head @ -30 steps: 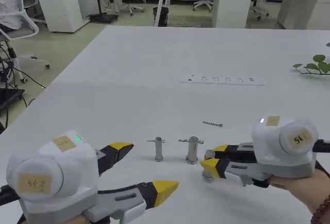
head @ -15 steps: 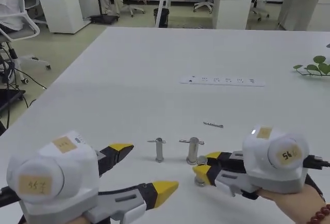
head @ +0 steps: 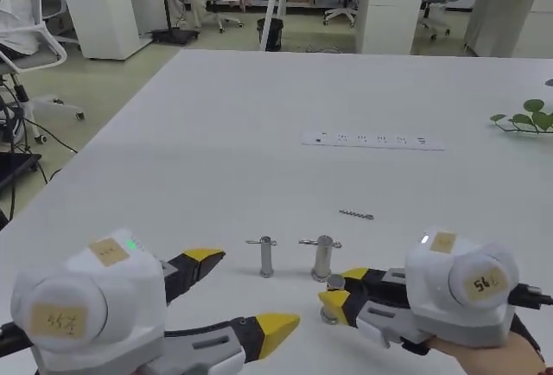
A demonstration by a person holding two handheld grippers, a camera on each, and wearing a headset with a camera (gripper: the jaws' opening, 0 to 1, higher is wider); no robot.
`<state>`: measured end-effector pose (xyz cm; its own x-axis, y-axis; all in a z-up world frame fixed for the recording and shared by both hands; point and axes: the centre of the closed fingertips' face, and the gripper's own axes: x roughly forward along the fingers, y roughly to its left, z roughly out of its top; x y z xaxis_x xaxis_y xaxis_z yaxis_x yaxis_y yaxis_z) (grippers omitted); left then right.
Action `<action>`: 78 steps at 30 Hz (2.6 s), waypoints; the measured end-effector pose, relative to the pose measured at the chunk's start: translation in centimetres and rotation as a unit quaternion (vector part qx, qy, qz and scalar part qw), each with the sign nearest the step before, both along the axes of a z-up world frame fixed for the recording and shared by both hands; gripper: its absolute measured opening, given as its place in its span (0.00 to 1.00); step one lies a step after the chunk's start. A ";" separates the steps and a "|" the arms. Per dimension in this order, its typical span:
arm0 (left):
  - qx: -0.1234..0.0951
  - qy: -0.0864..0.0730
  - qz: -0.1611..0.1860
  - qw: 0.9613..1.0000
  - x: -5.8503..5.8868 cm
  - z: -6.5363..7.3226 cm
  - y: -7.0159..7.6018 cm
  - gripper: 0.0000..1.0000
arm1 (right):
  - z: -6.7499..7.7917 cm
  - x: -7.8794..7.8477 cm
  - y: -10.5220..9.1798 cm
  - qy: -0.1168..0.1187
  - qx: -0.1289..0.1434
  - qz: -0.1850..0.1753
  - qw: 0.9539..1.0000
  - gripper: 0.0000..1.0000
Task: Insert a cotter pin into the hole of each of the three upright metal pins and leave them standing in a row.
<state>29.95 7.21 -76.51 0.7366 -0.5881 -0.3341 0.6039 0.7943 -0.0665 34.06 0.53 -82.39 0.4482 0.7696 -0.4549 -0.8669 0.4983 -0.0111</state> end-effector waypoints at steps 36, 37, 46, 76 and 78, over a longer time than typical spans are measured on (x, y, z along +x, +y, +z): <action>-0.005 0.003 0.012 1.000 0.0 0.0 0.2 0.80 | 5.9 3.5 -2.8 0.056 0.042 -0.008 0.998 0.42; -0.006 0.003 0.012 1.000 0.0 0.0 0.3 0.80 | 5.9 3.9 -3.0 0.056 0.039 -0.009 0.998 0.42; 0.000 0.010 0.009 1.000 0.0 -0.4 0.3 0.87 | 3.8 7.9 -4.7 0.073 -0.011 -0.037 0.997 0.38; 0.002 0.016 0.021 1.000 0.3 -0.9 1.0 0.98 | -2.6 16.3 -5.5 0.099 -0.110 -0.052 0.988 0.21; 0.000 0.016 0.022 1.000 0.3 -0.9 1.0 0.97 | -2.9 16.4 -5.4 0.101 -0.116 -0.048 0.987 0.20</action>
<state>30.30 8.24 -77.45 0.7503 -0.5551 -0.3590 0.5659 0.8200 -0.0850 50.45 -4.91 -85.29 0.3960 0.5925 -0.7015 -0.8123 0.5822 0.0331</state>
